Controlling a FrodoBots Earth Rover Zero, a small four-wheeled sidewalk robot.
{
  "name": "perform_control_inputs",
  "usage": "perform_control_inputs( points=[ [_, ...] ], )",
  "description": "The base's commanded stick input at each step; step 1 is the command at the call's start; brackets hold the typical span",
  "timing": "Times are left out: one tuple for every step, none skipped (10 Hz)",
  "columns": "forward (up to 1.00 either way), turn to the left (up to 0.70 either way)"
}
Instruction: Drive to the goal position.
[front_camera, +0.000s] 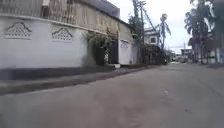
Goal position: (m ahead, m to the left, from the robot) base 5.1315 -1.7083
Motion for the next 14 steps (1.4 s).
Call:
perform_control_inputs(
  points=[
    [1.0, -0.4],
    [1.0, -0.4],
    [1.0, -0.4],
    [1.0, -0.4],
    [1.0, -0.4],
    [1.0, -0.32],
    [1.0, -0.21],
    [1.0, -0.09],
    [1.0, -0.03],
    [1.0, -0.02],
    [1.0, -0.03],
    [1.0, -0.03],
    [1.0, -0.03],
    [1.0, -0.03]
  ],
)
